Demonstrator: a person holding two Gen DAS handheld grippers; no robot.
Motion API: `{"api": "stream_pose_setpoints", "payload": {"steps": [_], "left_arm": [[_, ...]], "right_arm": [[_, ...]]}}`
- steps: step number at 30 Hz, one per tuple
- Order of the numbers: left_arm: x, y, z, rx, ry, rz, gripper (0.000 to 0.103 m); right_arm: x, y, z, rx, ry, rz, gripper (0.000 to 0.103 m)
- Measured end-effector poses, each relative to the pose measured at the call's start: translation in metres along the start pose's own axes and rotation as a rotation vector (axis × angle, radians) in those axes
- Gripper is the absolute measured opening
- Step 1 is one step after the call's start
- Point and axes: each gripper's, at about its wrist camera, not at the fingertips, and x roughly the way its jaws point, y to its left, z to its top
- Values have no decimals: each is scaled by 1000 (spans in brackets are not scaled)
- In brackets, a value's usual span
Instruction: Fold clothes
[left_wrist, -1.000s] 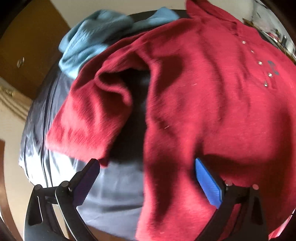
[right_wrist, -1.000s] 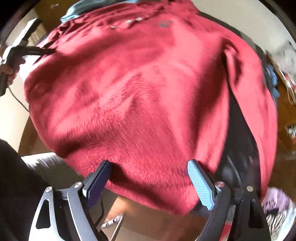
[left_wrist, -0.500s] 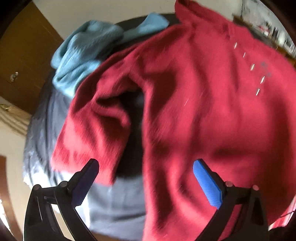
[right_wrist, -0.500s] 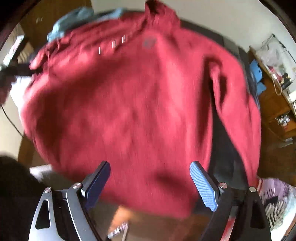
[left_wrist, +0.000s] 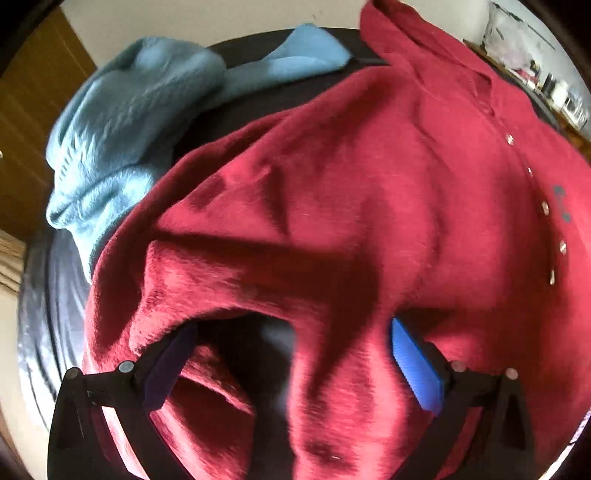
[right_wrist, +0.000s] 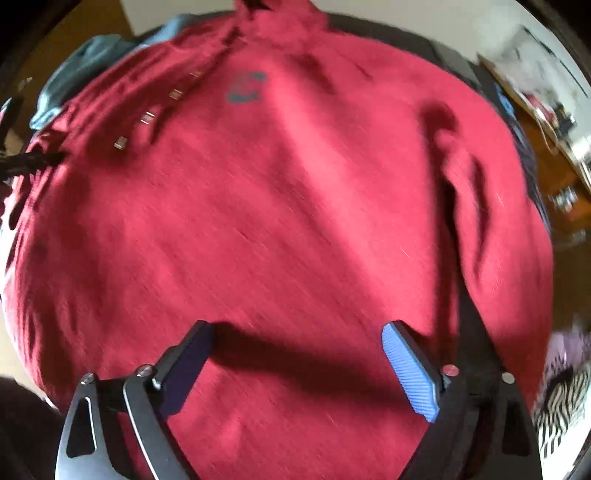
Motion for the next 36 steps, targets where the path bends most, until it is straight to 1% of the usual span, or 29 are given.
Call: {"api": "stream_pose_setpoints", "payload": {"steps": [1, 4, 5, 7, 8, 10, 12, 13, 14, 15, 17, 18, 20, 22, 25, 26, 29, 33, 36], "left_arm": [[2, 3, 1, 2, 6, -15, 103], [2, 4, 12, 16, 37, -37, 103], [2, 4, 16, 21, 47, -44, 103], [-4, 6, 27, 17, 40, -74, 103], [-9, 7, 35, 9, 33, -94, 103], [-18, 12, 50, -19, 19, -153, 103], [-26, 16, 65, -51, 9, -218, 103], [-28, 17, 71, -61, 7, -234, 103], [-39, 2, 66, -71, 5, -244, 103], [-42, -5, 65, -79, 5, -249, 103], [-29, 8, 78, -97, 7, -256, 103], [-28, 13, 78, -106, 8, -261, 103], [-29, 15, 83, -119, 5, -269, 103], [-31, 22, 77, -125, -1, -268, 103], [-34, 34, 75, -137, -6, -247, 103], [-33, 38, 72, -143, -7, -234, 103], [-39, 46, 60, -159, -11, -198, 103], [-49, 54, 43, -189, -48, -170, 103], [-59, 43, 36, -183, -70, -141, 103]], "right_arm": [[3, -2, -2, 14, 19, -2, 102], [10, 2, 2, 18, 70, -7, 102], [13, 3, 7, 19, 100, -10, 102], [13, 9, 21, 13, 133, -34, 102], [5, 13, 30, 1, 112, -49, 102], [-19, 19, 53, -9, 40, -54, 102], [-48, 26, 81, -15, -48, -60, 102], [-62, 29, 96, -16, -96, -65, 102], [-76, 32, 111, -18, -145, -70, 102], [-89, 33, 127, -22, -194, -70, 102], [-109, 32, 160, -33, -282, -71, 102], [-119, 32, 174, -37, -323, -71, 102], [-138, 32, 196, -28, -393, -53, 102], [-149, 29, 225, 2, -474, -24, 102], [-176, 14, 242, 78, -602, 39, 102], [-175, 11, 252, 109, -636, 59, 102], [-179, -11, 268, 178, -680, 84, 102], [-162, -35, 324, 214, -666, 143, 102], [-139, -53, 375, 239, -645, 187, 102]]}}
